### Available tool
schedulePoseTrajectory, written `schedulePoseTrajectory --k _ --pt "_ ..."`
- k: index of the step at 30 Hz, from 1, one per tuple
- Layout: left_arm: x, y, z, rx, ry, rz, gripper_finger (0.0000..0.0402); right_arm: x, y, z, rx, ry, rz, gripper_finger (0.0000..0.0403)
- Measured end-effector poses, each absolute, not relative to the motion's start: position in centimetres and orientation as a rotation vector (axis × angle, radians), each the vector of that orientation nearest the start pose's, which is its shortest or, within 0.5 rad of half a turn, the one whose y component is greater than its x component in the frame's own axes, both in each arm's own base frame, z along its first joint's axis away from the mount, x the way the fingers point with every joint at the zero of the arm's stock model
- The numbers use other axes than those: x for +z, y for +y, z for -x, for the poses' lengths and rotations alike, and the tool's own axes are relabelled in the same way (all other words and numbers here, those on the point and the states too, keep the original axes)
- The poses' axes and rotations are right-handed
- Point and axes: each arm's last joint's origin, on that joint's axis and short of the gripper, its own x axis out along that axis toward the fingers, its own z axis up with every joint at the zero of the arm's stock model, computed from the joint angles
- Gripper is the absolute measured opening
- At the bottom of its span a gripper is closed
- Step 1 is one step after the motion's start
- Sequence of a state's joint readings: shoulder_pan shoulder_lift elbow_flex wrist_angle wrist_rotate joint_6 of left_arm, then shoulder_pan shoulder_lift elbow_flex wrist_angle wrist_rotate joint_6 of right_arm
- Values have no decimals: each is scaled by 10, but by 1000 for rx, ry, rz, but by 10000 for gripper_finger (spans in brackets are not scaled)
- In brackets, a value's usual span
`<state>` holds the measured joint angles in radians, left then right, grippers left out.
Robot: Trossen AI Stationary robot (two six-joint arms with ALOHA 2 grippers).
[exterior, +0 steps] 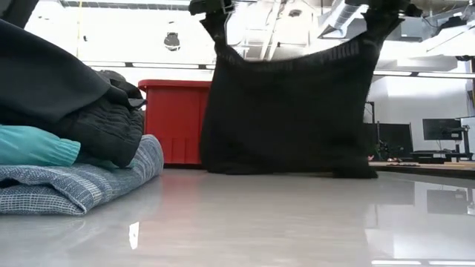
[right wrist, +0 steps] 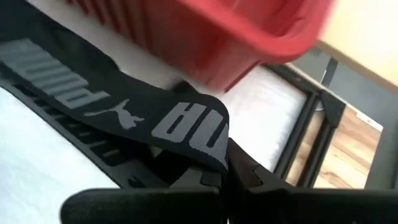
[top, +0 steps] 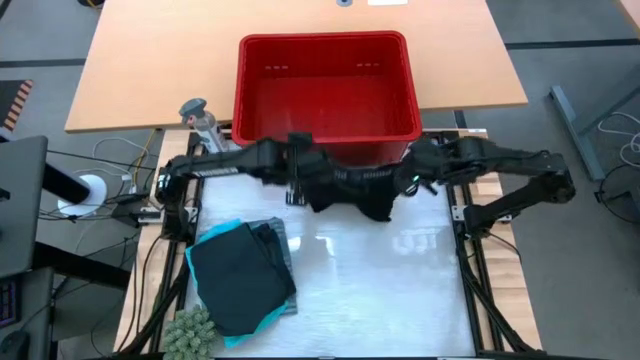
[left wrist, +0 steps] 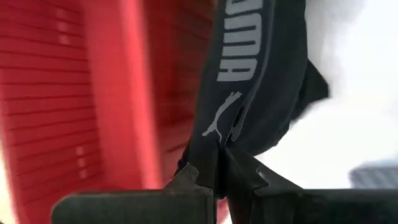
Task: Fold Laundry from Bin
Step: Fold the black boxer from the red organizer bin
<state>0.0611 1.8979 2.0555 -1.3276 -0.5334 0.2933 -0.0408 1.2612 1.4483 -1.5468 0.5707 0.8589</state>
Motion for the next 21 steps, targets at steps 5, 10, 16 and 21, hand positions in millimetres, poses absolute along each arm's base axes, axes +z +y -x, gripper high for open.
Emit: schedulePoseTrajectory --k 5,10,16,21 --pt "404 60 -363 435 1141 -550 0 385 -35 -160 -1056 895 -376 21" --pt "437 65 -354 493 1023 -538 0 397 -39 -136 -1075 805 -406 21" --pt "430 51 -355 392 1015 -354 0 400 -30 -128 -1030 768 -427 21" --pt "378 16 -369 302 1177 -360 0 378 -7 -141 -960 815 -471 21"
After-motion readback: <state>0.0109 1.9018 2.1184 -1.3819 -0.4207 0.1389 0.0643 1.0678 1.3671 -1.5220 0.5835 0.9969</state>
